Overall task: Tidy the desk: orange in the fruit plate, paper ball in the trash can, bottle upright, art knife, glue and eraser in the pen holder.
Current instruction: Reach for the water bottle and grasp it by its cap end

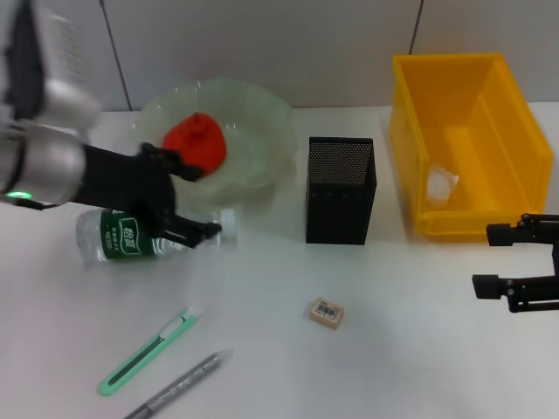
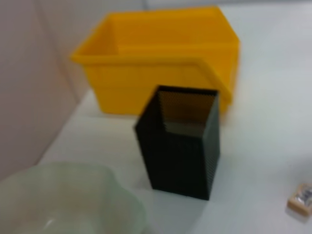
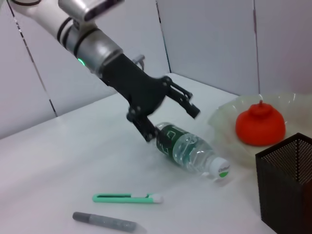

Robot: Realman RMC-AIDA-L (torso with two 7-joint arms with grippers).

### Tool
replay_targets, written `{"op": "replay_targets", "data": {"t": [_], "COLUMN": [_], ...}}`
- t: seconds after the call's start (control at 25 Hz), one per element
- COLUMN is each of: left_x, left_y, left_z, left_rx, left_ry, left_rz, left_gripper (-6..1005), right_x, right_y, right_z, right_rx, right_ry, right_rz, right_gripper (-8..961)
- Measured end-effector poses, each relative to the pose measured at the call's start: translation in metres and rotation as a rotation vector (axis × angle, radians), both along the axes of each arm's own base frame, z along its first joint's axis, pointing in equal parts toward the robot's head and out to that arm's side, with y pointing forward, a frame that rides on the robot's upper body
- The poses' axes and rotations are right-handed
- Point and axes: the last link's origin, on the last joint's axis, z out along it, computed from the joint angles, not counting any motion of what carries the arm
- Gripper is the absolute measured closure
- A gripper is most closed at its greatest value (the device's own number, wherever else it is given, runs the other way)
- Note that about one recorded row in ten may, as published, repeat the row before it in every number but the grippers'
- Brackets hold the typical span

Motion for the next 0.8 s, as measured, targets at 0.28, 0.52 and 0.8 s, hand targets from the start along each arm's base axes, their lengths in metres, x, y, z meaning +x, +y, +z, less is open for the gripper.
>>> {"op": "replay_targets", "data": {"t": [0.28,0.52,0.8], "left_x": [0.015,0.026,0.029], "left_y": [0.005,0.01,0.023], "left_z": [-0.037,-0.062,-0.082], "left_rx": [-0.036,-0.022,-0.008], "left_ry": [0.17,0.266,0.392], "left_rz": [-0.09,-0.152,-0.176], "left_gripper": [139,140,140], "right_x": [-0.003,-0.004,-0.004], "right_y": [0.007,0.013,0.017], "right_z": [-0.007,-0.016,-0.026], "right_rx": [-0.035,-0.069,-0.089], "right_ry": [0.011,0.036,0.05], "right_rz": [-0.008,-0.021,0.003], "right_gripper": [149,149,149]}}
